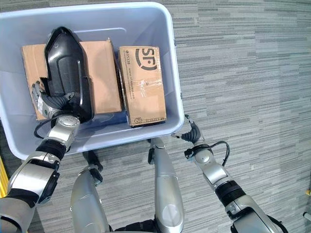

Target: Move parts from the plastic box to the shelf.

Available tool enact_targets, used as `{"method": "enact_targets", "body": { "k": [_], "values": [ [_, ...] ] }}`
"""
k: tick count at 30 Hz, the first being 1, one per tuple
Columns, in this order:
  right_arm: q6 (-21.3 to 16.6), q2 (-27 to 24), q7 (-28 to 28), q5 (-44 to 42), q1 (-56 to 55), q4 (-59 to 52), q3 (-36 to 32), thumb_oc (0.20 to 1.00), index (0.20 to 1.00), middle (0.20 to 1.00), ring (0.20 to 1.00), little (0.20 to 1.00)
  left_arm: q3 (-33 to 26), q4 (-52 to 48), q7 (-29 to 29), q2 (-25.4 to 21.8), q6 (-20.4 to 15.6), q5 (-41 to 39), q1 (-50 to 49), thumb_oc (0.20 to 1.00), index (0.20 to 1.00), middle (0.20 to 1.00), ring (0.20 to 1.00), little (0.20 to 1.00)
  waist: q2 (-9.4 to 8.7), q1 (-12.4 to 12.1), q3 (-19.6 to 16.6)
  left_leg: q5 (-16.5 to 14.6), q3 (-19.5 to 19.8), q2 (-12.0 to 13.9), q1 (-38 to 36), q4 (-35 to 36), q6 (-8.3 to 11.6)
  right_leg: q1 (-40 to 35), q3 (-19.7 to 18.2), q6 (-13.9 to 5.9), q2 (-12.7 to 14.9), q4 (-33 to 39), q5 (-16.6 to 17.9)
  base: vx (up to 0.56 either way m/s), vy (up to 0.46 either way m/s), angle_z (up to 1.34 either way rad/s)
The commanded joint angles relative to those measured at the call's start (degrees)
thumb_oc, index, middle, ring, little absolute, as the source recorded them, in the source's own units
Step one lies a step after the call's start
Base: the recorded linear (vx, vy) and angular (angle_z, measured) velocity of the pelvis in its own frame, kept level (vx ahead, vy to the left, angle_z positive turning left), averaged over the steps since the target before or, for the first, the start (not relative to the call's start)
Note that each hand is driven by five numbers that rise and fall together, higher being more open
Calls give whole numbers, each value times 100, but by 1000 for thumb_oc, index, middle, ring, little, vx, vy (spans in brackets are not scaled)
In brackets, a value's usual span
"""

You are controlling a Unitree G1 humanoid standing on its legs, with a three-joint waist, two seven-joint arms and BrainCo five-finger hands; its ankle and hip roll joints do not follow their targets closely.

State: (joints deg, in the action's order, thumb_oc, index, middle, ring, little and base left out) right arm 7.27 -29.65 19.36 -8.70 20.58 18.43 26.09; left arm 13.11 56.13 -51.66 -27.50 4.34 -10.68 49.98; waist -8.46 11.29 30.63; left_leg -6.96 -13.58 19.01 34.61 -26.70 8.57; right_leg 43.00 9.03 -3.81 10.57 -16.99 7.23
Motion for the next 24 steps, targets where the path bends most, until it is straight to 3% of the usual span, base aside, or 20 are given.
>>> {"method": "enact_targets", "body": {
  "k": [1,9,18,20,21,24],
  "values": [
    [-71,-48,223,36,-59,-137,-30,1000,1000,1000,1000,1000,-15,348,571,160,309,-785,-345,1000,1000,1000,1000,1000,-260,-71,-84,385,-50,-61,784,-485,-72,-154,90,-273,-12,-479,-647,0,0,0],
    [48,-71,167,2,67,-174,-51,1000,1000,1000,1000,1000,62,627,912,152,655,-754,-196,1000,1000,1000,1000,1000,-273,-28,-84,365,-57,-57,850,-532,-93,-78,49,-277,-38,-501,-624,0,0,0],
    [122,-104,155,-11,107,-262,-96,1000,1000,1000,1000,1000,106,647,982,163,730,-889,-130,1000,1000,1000,1000,1000,-270,1,-84,357,-84,-78,890,-539,-103,-25,33,-269,-52,-491,-603,0,0,0],
    [143,-100,173,-28,136,-257,-77,1000,1000,1000,1000,1000,82,715,1123,169,785,-1111,-102,363,363,363,363,363,-273,5,-84,350,-81,-69,904,-554,-106,-9,31,-267,-52,-506,-606,0,0,0],
    [122,-93,175,-18,130,-242,-84,1000,1000,1000,1000,1000,75,739,1127,193,823,-1134,-102,200,200,200,200,200,-274,7,-84,352,-78,-70,910,-553,-106,-5,32,-267,-52,-503,-604,0,0,0],
    [137,-85,185,-23,135,-244,-91,1000,1000,1000,1000,1000,43,794,1159,222,855,-1525,-101,200,200,200,200,200,-278,10,-84,346,-73,-71,929,-560,-113,13,33,-263,-54,-511,-605,0,0,0]
  ]
}}
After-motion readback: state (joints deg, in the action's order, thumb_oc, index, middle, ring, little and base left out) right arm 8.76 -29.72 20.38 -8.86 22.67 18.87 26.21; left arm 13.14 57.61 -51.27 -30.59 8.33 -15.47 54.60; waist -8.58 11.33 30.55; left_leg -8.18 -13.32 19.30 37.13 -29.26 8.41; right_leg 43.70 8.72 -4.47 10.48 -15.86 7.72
